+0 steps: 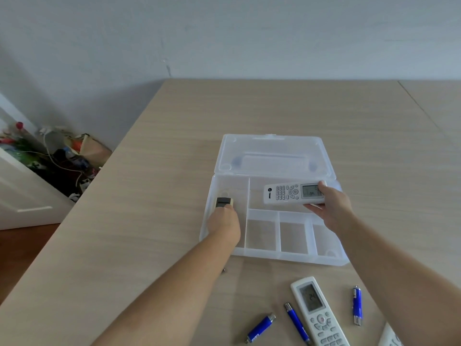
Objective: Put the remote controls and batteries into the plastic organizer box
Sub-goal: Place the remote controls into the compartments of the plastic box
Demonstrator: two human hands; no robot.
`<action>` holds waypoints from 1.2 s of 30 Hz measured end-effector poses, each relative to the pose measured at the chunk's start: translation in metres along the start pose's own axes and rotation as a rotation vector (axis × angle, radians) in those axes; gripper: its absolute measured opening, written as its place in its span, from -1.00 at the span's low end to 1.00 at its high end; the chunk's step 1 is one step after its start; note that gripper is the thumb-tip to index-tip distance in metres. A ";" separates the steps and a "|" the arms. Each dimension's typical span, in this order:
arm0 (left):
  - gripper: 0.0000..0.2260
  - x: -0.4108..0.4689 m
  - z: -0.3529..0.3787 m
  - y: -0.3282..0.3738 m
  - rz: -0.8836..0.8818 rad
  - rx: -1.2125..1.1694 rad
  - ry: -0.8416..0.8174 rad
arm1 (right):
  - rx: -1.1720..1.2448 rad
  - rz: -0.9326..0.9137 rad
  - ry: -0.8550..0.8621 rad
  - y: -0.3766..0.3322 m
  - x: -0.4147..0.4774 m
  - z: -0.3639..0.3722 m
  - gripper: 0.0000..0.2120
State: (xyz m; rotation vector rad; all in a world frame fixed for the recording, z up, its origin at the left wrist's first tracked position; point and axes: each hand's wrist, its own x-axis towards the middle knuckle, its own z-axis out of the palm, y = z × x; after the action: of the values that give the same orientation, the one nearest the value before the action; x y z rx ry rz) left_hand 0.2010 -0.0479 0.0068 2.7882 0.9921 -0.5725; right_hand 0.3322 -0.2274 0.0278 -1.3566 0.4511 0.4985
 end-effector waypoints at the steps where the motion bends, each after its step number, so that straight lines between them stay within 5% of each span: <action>1: -0.59 -0.001 -0.001 0.000 0.003 0.004 -0.016 | -0.007 0.000 0.000 0.000 0.000 0.000 -0.78; 6: -0.63 -0.005 -0.021 0.000 0.046 0.011 -0.032 | -0.077 0.030 0.027 -0.001 0.003 0.002 -0.80; 9: -0.74 -0.002 -0.036 0.009 0.076 -0.203 0.081 | -0.167 0.050 0.072 -0.002 0.008 0.004 -0.83; 12: -0.70 0.000 -0.043 0.026 0.088 -0.434 -0.081 | -0.243 0.065 0.057 -0.001 0.017 0.006 -0.86; 15: -0.71 0.004 -0.041 0.036 0.096 -0.423 -0.175 | -0.393 0.031 -0.038 -0.001 0.024 0.011 -0.70; 18: -0.74 0.010 -0.040 0.037 0.117 -0.391 -0.190 | -0.624 0.007 -0.020 0.000 0.027 0.020 -0.90; 24: -0.75 0.016 -0.035 0.023 0.197 -0.403 -0.175 | -1.460 -0.154 -0.073 0.009 0.021 0.030 -0.58; 33: -0.90 0.018 -0.034 0.015 0.239 -0.434 -0.206 | -1.239 -0.244 0.086 0.022 0.027 0.026 -0.41; 36: -0.88 0.018 -0.033 0.017 0.231 -0.405 -0.179 | -1.250 -0.246 0.085 0.023 0.031 0.025 -0.48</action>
State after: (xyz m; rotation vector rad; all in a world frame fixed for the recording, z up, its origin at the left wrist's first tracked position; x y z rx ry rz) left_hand 0.2348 -0.0428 0.0298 2.3994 0.6515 -0.5110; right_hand 0.3449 -0.1972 -0.0044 -2.5981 -0.0256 0.5281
